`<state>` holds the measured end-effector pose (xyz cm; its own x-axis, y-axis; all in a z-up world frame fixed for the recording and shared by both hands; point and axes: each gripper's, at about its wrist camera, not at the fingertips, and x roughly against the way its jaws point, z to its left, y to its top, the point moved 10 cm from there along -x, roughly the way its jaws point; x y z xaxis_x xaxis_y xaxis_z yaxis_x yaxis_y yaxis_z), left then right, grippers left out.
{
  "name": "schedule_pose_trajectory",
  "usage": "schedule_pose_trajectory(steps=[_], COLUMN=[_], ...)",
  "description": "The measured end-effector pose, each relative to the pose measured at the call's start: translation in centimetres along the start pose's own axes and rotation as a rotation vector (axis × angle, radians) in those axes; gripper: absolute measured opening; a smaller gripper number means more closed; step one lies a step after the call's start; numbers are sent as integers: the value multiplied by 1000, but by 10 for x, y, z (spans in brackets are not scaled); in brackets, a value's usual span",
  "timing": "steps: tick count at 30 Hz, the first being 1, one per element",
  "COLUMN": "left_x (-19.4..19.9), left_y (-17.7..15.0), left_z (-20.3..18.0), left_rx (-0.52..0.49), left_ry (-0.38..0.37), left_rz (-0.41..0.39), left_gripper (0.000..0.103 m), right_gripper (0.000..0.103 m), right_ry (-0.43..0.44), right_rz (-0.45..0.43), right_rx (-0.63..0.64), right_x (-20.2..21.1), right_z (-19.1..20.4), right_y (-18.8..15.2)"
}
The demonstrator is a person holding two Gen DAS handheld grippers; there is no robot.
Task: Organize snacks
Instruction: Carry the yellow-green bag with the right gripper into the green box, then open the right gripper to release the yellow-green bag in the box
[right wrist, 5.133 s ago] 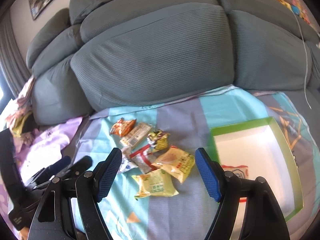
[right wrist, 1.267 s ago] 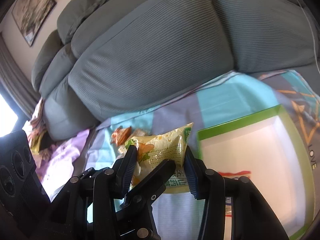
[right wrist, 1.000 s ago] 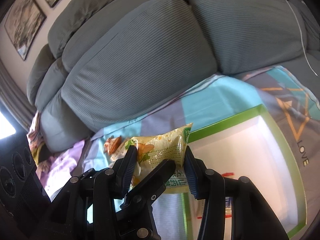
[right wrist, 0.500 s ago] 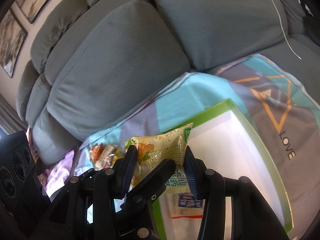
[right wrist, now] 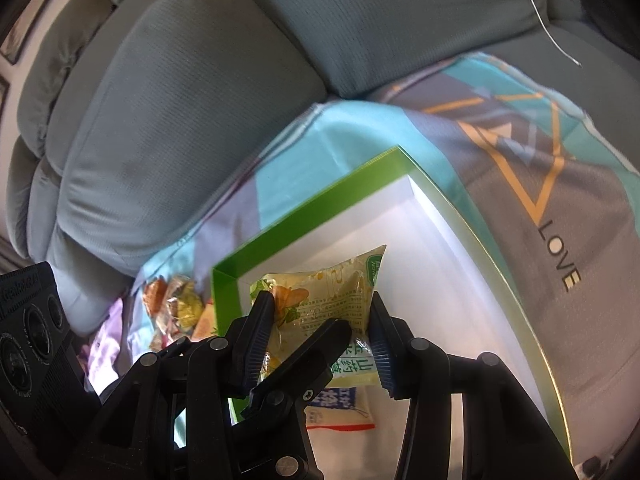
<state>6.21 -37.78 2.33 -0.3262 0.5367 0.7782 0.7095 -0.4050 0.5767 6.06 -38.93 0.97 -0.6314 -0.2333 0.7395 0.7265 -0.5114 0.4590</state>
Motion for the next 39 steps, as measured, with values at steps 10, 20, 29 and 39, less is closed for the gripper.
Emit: schedule_pose_trajectory(steps=[10, 20, 29, 39], left_x=[-22, -28, -31, -26], left_y=[-18, -34, -38, -43], left_z=[13, 26, 37, 53], left_rx=[57, 94, 90, 86], left_ry=[-36, -41, -16, 1], left_rz=[106, 157, 174, 184], left_gripper=[34, 33, 34, 35], right_gripper=[49, 49, 49, 49], right_ry=[-56, -81, -83, -72], right_rz=[88, 163, 194, 219], right_rx=[-2, 4, 9, 27], right_x=[-25, -46, -57, -68], right_z=[-14, -16, -11, 7], right_y=[-15, -26, -30, -36])
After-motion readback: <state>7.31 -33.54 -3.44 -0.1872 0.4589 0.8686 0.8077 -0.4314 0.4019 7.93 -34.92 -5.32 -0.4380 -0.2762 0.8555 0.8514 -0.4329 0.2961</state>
